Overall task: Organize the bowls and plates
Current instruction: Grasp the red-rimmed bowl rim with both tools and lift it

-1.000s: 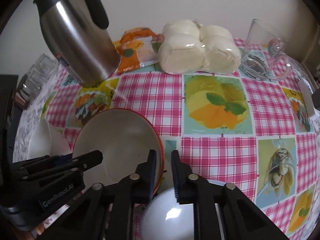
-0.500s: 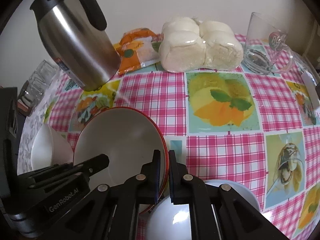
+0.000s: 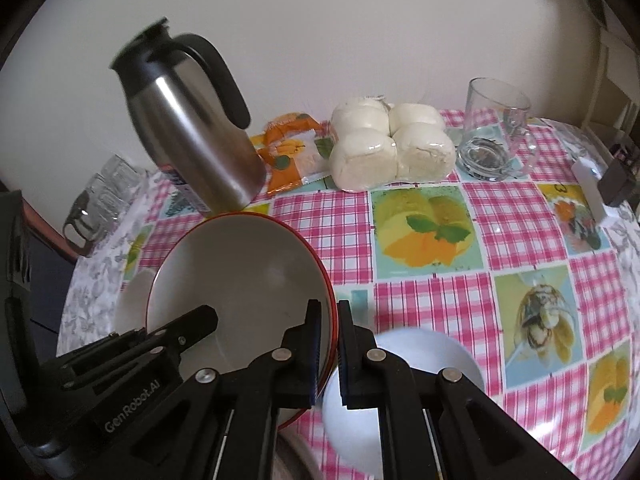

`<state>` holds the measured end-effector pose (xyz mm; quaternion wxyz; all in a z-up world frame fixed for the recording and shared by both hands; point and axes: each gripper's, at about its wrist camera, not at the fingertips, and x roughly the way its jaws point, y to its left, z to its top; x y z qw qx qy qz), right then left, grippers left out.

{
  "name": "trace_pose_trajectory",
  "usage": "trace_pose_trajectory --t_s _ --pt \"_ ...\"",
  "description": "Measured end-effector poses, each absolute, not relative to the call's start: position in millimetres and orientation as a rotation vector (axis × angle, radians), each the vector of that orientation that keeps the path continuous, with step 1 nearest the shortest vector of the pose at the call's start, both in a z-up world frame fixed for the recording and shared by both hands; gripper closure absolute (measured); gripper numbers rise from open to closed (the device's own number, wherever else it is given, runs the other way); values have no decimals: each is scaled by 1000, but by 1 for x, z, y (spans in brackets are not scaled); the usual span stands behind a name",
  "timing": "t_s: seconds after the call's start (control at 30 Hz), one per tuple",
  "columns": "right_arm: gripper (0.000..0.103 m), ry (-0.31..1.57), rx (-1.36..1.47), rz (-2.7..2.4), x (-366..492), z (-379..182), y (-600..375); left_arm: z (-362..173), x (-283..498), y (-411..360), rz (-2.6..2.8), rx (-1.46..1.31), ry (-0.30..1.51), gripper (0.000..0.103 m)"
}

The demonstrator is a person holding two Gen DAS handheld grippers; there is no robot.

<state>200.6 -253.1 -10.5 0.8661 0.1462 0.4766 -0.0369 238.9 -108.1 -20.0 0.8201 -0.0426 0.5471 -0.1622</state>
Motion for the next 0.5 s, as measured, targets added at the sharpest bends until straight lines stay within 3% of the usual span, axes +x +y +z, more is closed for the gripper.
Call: trace_pose_trajectory --t_s 0.5 --pt "95 945 381 -44 126 -5 -232 -11 169 -82 -309 -75 1093 93"
